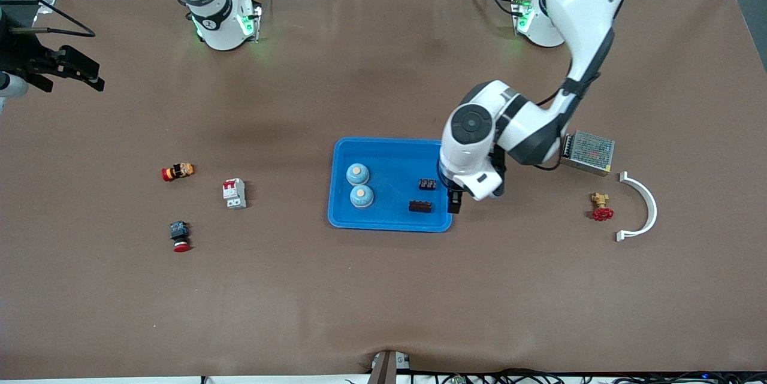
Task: Place electrolytic capacitor and blue bell in tray
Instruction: 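Lift the left gripper out of the tray and draw it back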
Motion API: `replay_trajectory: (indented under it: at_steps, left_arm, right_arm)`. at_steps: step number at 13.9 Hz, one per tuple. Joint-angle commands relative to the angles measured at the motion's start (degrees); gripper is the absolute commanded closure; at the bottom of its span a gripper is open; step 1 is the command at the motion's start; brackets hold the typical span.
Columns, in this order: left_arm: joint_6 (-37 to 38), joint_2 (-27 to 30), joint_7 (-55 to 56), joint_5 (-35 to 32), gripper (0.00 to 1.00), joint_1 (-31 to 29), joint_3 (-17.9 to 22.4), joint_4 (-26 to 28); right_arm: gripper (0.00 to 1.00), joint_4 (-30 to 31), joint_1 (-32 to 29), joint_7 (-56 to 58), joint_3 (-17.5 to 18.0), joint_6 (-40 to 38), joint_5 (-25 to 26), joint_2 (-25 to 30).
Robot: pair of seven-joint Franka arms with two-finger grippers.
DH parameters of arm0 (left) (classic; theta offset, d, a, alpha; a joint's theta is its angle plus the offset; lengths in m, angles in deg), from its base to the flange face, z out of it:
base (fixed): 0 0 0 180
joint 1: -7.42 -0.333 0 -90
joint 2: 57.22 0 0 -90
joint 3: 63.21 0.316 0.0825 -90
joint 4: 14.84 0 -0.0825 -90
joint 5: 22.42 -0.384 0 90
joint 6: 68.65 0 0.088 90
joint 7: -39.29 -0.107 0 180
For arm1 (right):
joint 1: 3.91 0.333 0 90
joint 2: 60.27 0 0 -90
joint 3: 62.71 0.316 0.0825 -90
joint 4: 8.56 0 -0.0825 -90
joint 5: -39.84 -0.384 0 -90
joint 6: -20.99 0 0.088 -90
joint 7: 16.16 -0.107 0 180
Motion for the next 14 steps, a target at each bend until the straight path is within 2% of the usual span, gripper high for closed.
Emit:
replay_trajectory:
  at_steps: [1, 10, 14]
  left_arm:
    - [2.2, 1.1, -5.8, 1.7, 0.00, -3.3, -0.2, -1.3]
    - [2.6, 1.2, -21.4, 1.7, 0.00, -12.3, -0.2, -3.1]
    - [5.2, 1.2, -31.5, 1.7, 0.00, -16.6, 0.0, -6.8]
  right_arm:
    - [0.00, -0.7, -1.1, 0.7, 0.7, -0.4, 0.8, 0.1]
    - [0.00, -0.7, -1.0, 0.7, 0.7, -0.2, 0.8, 0.0]
    - [0.00, -0.7, -1.0, 0.7, 0.8, -0.2, 0.8, 0.0]
